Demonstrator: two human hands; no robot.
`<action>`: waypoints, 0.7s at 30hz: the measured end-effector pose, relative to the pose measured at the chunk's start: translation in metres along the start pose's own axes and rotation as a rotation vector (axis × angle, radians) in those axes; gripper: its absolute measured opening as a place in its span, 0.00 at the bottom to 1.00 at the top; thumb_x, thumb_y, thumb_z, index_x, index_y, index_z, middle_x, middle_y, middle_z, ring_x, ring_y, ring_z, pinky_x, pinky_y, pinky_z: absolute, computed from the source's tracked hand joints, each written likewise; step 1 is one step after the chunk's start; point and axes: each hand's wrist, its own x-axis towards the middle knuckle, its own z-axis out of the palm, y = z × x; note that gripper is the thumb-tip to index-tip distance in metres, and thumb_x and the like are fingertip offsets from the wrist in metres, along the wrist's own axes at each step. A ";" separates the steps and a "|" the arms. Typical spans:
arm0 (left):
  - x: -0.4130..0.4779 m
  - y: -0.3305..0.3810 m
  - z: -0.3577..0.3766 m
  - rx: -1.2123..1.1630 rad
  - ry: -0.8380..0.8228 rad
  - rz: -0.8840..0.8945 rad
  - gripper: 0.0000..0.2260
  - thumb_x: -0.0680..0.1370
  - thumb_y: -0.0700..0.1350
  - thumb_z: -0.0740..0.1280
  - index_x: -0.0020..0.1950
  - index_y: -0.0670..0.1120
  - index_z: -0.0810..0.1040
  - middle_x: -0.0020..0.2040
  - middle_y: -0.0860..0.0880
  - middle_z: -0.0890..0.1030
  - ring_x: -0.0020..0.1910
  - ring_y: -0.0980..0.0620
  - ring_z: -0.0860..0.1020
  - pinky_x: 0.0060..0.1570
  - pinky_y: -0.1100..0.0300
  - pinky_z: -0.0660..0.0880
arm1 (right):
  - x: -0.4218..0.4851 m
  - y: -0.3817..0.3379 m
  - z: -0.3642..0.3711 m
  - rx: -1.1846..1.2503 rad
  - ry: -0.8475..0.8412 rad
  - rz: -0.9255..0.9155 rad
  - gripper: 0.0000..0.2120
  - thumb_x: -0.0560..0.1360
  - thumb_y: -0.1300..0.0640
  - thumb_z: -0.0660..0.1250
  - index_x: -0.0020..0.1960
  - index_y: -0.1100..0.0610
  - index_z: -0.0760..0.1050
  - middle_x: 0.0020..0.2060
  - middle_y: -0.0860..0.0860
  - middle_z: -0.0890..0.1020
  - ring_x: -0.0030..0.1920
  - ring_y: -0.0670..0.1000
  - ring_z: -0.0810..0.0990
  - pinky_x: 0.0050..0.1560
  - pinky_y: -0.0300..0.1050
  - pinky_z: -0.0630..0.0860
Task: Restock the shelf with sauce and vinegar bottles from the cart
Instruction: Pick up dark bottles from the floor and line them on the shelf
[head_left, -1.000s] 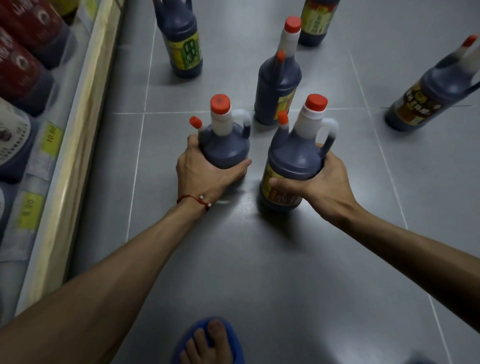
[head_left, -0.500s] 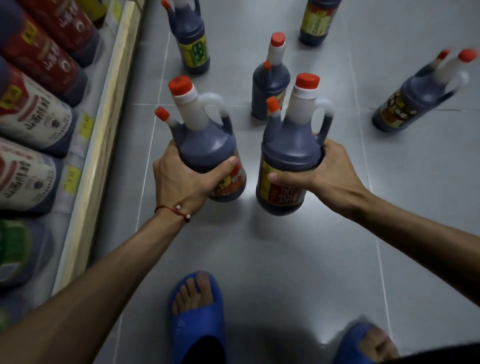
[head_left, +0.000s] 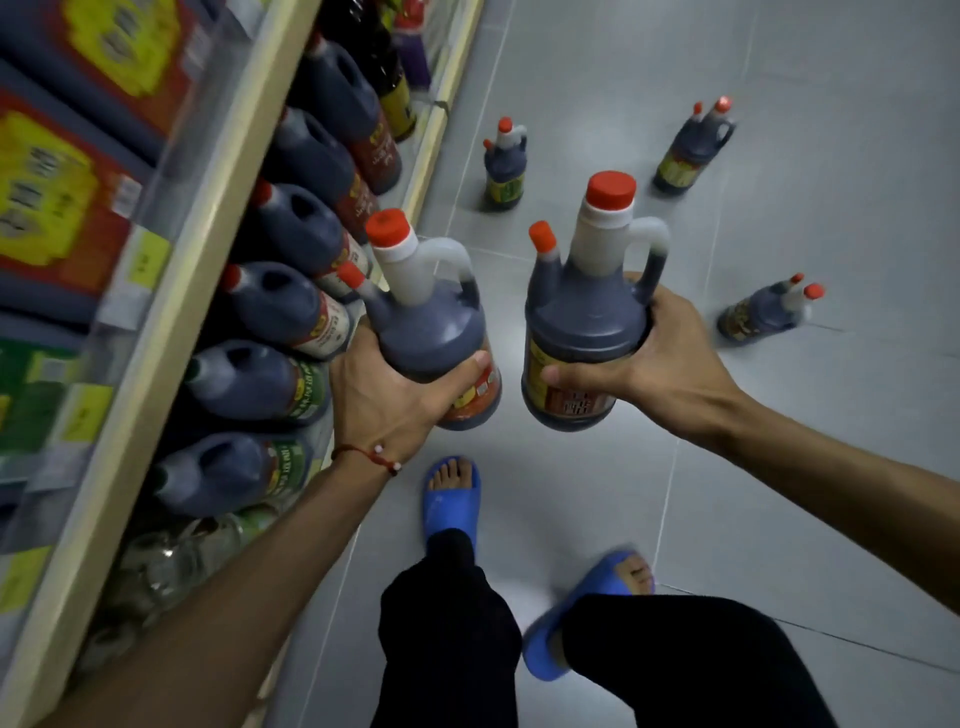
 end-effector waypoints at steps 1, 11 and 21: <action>-0.008 0.018 -0.013 -0.004 0.030 -0.020 0.35 0.61 0.65 0.78 0.61 0.48 0.77 0.57 0.55 0.82 0.52 0.65 0.79 0.49 0.78 0.72 | -0.007 -0.020 -0.005 -0.003 -0.018 -0.008 0.41 0.60 0.47 0.84 0.69 0.49 0.72 0.59 0.41 0.83 0.57 0.39 0.83 0.54 0.34 0.80; -0.092 0.140 -0.108 -0.076 0.257 -0.144 0.38 0.62 0.67 0.77 0.61 0.43 0.78 0.56 0.52 0.85 0.54 0.58 0.83 0.52 0.60 0.81 | -0.073 -0.155 -0.041 -0.052 -0.227 -0.084 0.38 0.63 0.53 0.85 0.69 0.54 0.73 0.57 0.42 0.83 0.53 0.36 0.83 0.50 0.31 0.80; -0.189 0.228 -0.198 -0.050 0.463 -0.323 0.38 0.58 0.69 0.76 0.60 0.47 0.79 0.54 0.52 0.85 0.52 0.52 0.83 0.50 0.52 0.82 | -0.156 -0.264 -0.047 -0.084 -0.418 -0.192 0.35 0.61 0.49 0.82 0.64 0.48 0.72 0.54 0.39 0.82 0.49 0.32 0.82 0.47 0.28 0.79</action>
